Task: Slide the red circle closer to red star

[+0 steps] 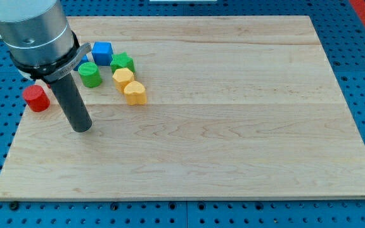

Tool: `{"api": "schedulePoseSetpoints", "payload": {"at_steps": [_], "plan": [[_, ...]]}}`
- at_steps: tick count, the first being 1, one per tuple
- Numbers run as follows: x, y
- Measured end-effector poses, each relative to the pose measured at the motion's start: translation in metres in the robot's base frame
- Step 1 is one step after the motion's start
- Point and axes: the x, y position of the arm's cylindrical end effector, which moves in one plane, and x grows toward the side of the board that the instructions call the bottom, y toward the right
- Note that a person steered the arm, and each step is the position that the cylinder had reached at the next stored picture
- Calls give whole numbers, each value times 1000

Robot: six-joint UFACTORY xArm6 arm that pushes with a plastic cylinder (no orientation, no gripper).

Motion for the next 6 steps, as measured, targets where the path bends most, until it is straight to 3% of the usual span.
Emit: {"api": "schedulePoseSetpoints", "payload": {"at_steps": [1,2,3,4,6], "plan": [[6,0],[29,-46],[1,-107],[-37,-129],[-87,-115]]}}
